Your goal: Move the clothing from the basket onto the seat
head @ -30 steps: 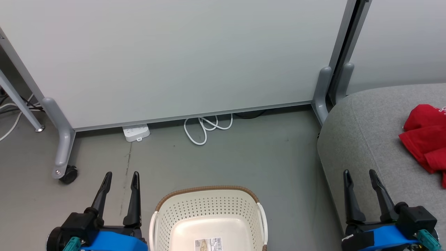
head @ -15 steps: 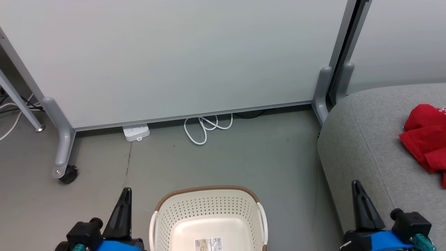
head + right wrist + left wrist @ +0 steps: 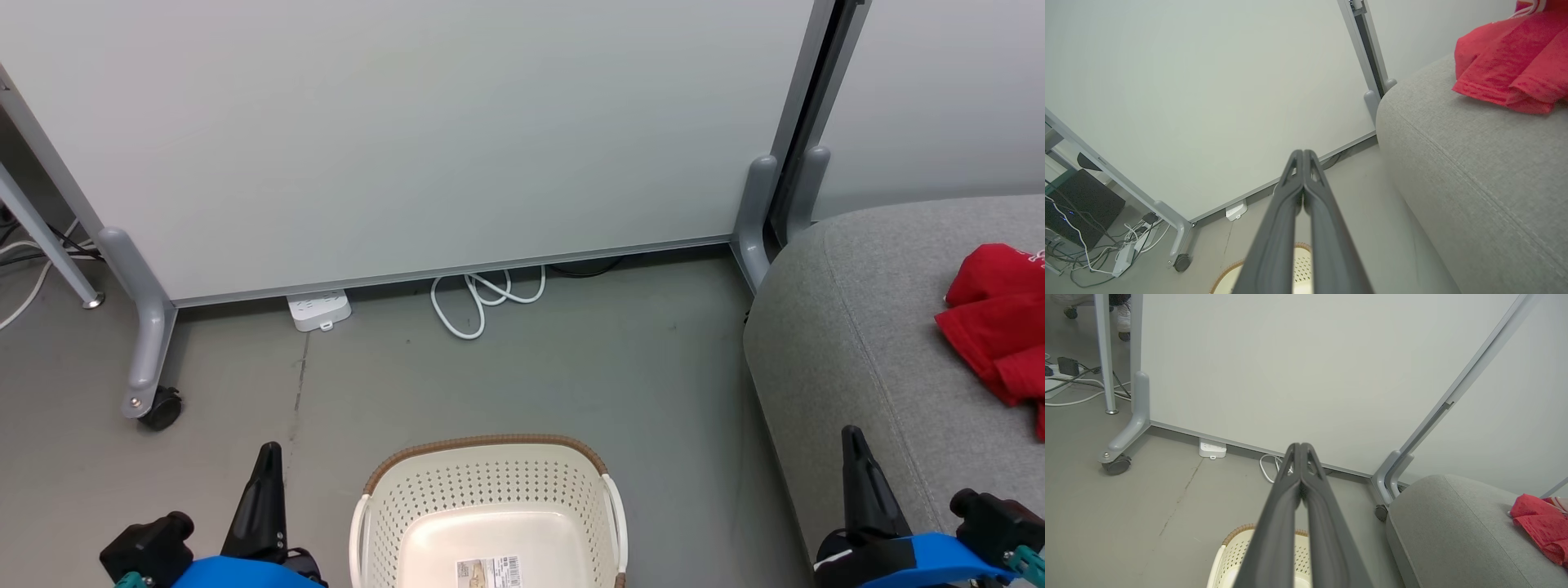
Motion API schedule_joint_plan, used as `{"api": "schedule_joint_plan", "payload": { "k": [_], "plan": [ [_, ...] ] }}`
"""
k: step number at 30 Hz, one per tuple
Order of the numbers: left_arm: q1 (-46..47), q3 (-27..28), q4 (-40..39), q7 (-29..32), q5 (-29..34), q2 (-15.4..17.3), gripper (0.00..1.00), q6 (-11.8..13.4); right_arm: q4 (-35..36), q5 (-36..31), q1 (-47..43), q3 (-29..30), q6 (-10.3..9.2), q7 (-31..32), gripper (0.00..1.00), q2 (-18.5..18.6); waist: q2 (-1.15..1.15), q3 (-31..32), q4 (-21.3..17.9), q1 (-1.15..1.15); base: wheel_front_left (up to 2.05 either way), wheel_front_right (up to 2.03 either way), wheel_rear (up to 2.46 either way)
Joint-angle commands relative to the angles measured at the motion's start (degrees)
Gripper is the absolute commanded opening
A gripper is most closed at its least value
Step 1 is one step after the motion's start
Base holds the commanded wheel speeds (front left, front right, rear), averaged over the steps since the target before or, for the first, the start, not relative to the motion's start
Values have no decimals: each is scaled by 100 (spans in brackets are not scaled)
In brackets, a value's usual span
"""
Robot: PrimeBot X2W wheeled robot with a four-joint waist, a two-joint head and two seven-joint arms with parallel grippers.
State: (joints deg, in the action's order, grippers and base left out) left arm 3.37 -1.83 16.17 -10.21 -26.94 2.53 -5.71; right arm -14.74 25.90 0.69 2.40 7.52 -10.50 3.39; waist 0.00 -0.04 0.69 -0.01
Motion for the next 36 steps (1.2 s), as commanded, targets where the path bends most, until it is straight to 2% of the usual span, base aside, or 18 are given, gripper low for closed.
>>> {"api": "schedule_joint_plan", "payload": {
  "k": [1,36],
  "plan": [
    [132,67,-105,46,-238,20,0,-27,95,242,154,29,-1,58,0,-2,0,0,-1,0,0,0,0],
    [224,407,-166,752,-2963,34,0,-101,100,3011,351,197,-2,769,0,-25,0,-4,-23,1,0,0,0]
  ]
}}
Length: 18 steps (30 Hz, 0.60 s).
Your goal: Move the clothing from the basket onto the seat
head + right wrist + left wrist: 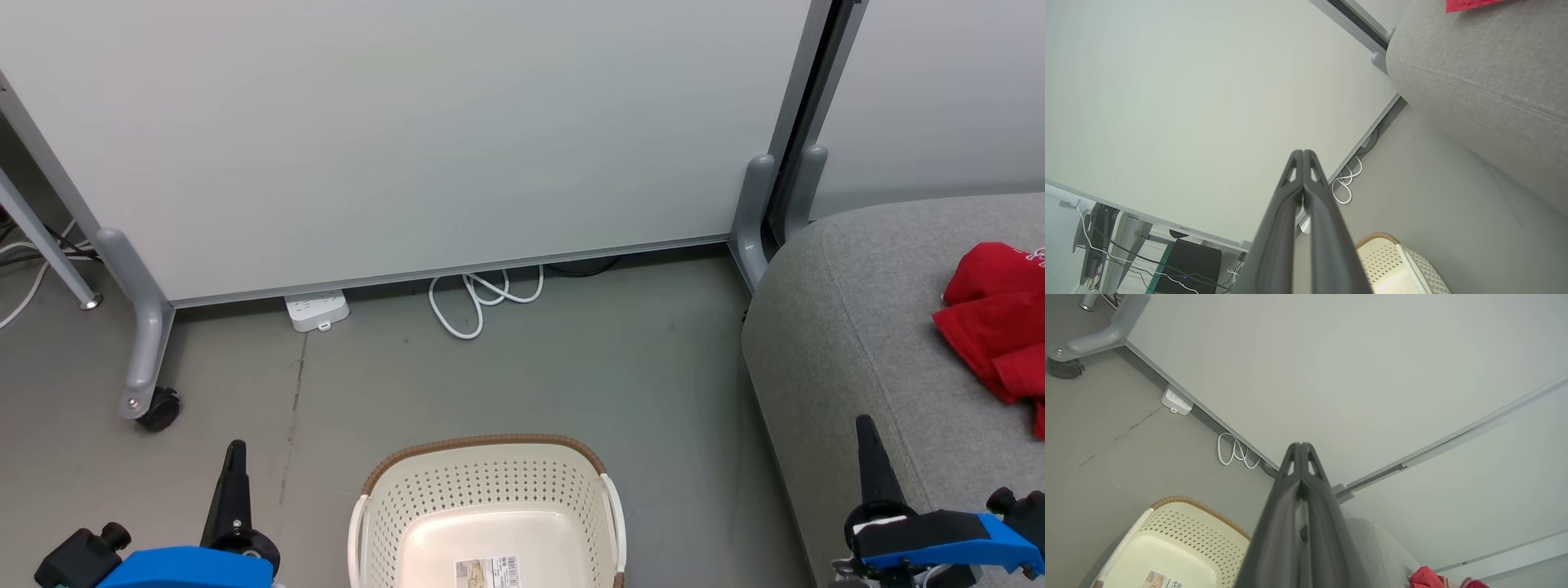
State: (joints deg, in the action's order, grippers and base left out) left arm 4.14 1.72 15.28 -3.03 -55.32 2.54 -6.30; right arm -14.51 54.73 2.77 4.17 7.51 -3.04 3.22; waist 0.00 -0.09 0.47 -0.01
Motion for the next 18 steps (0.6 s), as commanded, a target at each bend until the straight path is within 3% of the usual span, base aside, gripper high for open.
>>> {"api": "schedule_joint_plan", "payload": {
  "k": [1,18],
  "plan": [
    [148,61,-79,50,-191,32,0,-44,77,197,148,25,-1,45,0,-9,0,0,-1,1,0,0,0],
    [182,188,-98,324,-1232,38,0,-67,74,1255,223,92,-2,321,0,-18,0,-2,-12,1,0,0,0]
  ]
}}
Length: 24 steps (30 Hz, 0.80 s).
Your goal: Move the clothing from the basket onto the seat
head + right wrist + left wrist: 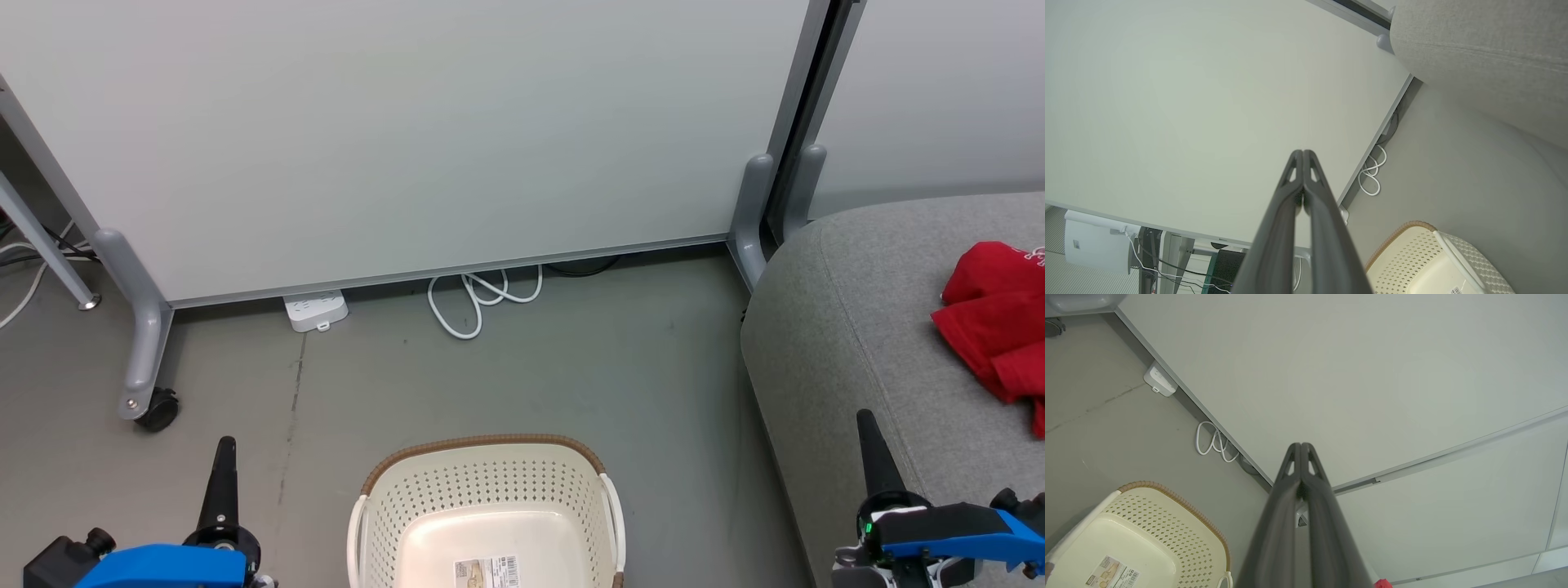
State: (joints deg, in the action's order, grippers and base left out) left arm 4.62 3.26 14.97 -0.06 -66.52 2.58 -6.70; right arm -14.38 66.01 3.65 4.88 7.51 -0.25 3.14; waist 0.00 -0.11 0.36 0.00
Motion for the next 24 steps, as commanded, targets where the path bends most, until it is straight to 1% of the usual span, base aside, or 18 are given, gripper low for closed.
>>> {"api": "schedule_joint_plan", "payload": {
  "k": [1,24],
  "plan": [
    [136,43,-69,47,-169,35,0,-29,61,188,138,24,-2,54,0,-10,0,0,-1,0,0,0,0],
    [163,187,-87,352,-1345,41,0,-57,54,1375,219,98,-3,370,0,-21,0,-3,-16,0,0,0,0]
  ]
}}
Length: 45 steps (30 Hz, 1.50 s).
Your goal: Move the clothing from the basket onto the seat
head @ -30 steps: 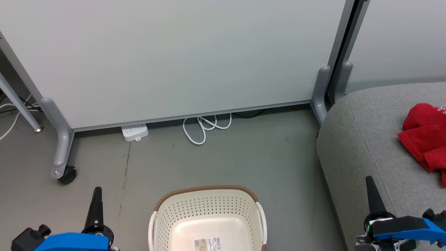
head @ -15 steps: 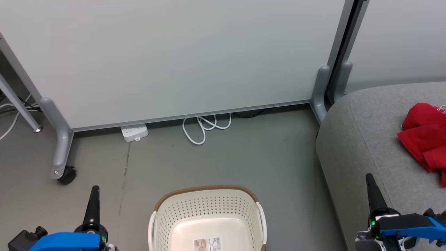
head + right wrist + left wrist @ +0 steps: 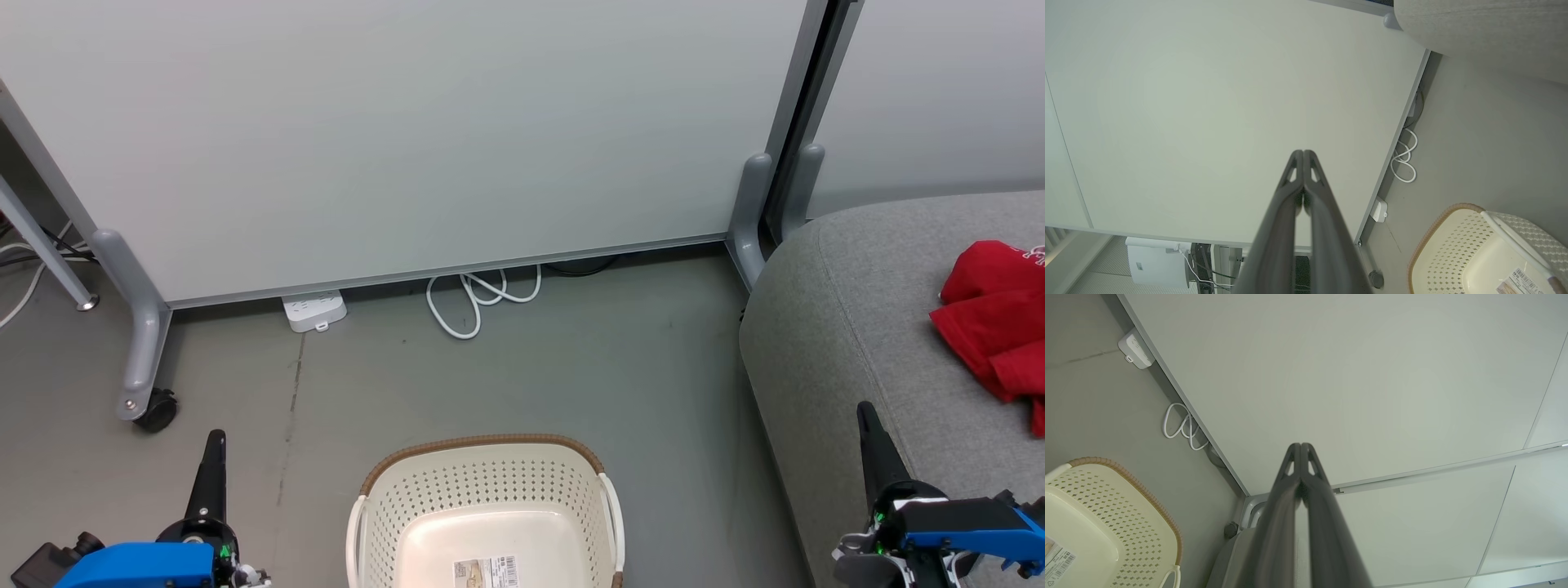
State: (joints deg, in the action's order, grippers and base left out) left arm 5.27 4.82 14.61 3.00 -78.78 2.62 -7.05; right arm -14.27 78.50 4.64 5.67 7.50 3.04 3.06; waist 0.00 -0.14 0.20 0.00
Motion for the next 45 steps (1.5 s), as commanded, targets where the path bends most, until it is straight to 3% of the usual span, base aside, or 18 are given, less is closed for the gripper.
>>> {"api": "schedule_joint_plan", "payload": {
  "k": [1,32,45],
  "plan": [
    [99,37,-52,54,-165,36,0,-24,43,172,126,20,-1,58,0,-14,0,0,-1,0,0,0,0],
    [129,194,-63,380,-1390,41,0,-62,32,1425,188,98,-2,372,0,-28,0,-4,-20,0,0,0,0],
    [128,189,-61,378,-1370,40,0,-62,31,1398,186,93,-2,371,0,-28,0,-4,-20,0,0,0,0]
  ]
}}
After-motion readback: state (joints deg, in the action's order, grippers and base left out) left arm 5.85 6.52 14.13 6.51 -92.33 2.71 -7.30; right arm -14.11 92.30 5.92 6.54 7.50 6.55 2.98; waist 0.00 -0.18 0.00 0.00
